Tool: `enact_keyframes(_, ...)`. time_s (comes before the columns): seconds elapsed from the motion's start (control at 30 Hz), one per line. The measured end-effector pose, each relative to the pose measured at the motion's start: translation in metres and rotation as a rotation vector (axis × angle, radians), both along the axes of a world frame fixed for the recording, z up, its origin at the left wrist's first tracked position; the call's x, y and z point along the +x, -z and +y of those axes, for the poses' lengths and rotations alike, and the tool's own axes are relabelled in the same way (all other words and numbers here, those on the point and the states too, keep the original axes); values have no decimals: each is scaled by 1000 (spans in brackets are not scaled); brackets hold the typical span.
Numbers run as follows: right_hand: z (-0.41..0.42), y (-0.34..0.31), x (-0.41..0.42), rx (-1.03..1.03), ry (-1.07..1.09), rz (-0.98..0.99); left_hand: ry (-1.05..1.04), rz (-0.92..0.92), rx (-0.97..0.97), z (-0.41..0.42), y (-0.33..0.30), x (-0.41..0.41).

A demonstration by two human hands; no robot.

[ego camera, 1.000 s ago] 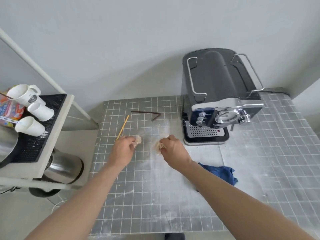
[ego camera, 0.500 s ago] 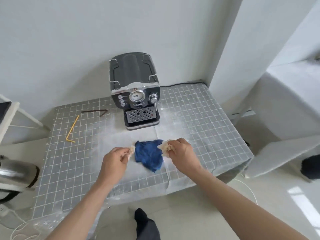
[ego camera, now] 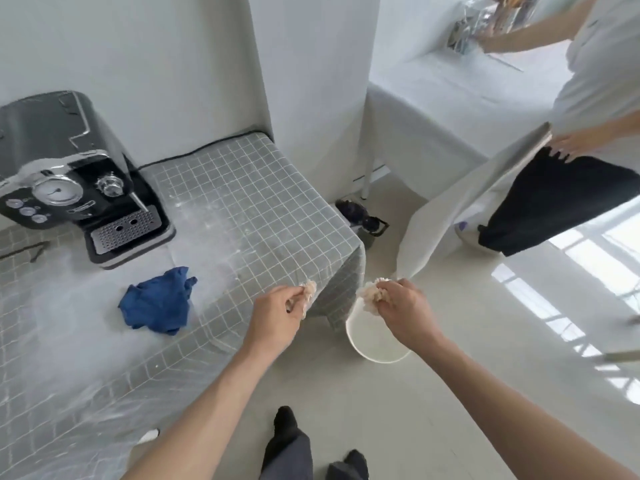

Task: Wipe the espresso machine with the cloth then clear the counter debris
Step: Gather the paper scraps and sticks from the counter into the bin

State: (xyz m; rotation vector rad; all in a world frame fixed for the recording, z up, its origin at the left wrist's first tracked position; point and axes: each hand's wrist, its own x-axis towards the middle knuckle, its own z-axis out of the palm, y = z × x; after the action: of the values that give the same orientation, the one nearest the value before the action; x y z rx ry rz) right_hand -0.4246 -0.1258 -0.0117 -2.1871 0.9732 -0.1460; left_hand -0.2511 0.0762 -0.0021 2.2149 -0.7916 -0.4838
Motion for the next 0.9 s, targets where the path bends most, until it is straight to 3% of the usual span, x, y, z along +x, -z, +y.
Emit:
enact_keyframes(0.17,-41,38,-45,46,149,54,148,41,46,-70,34,-32)
enact_keyframes(0.33,-71,105,-62,88,229,98,240,84,148,-122,113,-39)
enact_keyframes(0.73,-104,363,-43,220,290,261,287,227,382,-196,378,-55)
enact_keyframes(0.9,-106,451,-44,294,296,319,339,248,477,-212,455,-56)
